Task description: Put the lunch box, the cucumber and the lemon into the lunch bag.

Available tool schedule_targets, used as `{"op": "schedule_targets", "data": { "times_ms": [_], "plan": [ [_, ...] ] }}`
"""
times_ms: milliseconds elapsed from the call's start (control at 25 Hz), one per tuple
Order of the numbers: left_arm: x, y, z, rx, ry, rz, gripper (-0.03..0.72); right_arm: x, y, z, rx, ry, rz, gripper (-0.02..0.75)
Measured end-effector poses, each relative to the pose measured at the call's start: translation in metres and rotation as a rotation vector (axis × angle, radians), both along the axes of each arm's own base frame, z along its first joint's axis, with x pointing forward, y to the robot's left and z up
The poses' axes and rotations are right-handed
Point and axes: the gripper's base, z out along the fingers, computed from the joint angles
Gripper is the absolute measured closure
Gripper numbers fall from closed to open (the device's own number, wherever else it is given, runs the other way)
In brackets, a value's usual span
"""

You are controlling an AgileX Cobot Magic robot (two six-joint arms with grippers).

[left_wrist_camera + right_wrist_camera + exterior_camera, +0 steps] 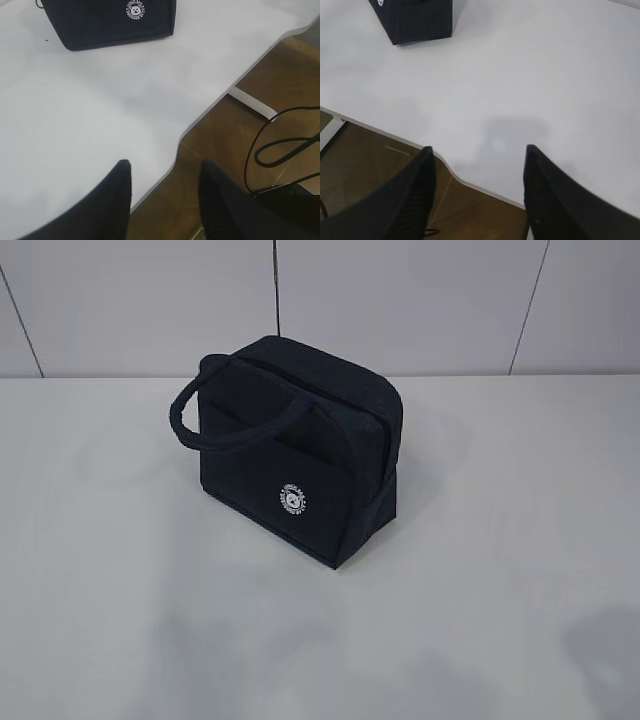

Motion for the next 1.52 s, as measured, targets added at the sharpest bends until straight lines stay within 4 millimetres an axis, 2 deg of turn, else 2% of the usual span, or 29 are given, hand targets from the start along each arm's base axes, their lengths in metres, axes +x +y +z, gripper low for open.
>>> {"op": "schedule_targets", "data": {
  "times_ms": [480, 640, 920, 1280, 1520],
  "plan": [
    [-0.0006, 0.0004, 0.0000, -0.003, -0.004, 0.000, 0.384, 0.0003, 0.0001, -0.0003, 0.001, -0.001, 0.000, 0.317],
    [-0.0076, 0.0050, 0.0001, -0.035, -0.052, 0.028, 0.384, 0.0002, 0.0000, -0.0002, 0.001, -0.002, 0.000, 0.317],
    [-0.0088, 0.0044, -0.0005, -0.040, -0.067, 0.177, 0.386, 0.0000, 0.0003, 0.0000, 0.004, -0.005, -0.024, 0.316],
    [-0.0064, 0.0018, -0.0011, -0.031, -0.069, 0.421, 0.386, -0.0004, 0.0021, 0.0000, 0.003, -0.007, -0.191, 0.317],
    [-0.0058, 0.0013, -0.0011, -0.029, -0.070, 0.482, 0.386, -0.0004, 0.0024, 0.0000, 0.003, -0.007, -0.214, 0.316]
  ]
}}
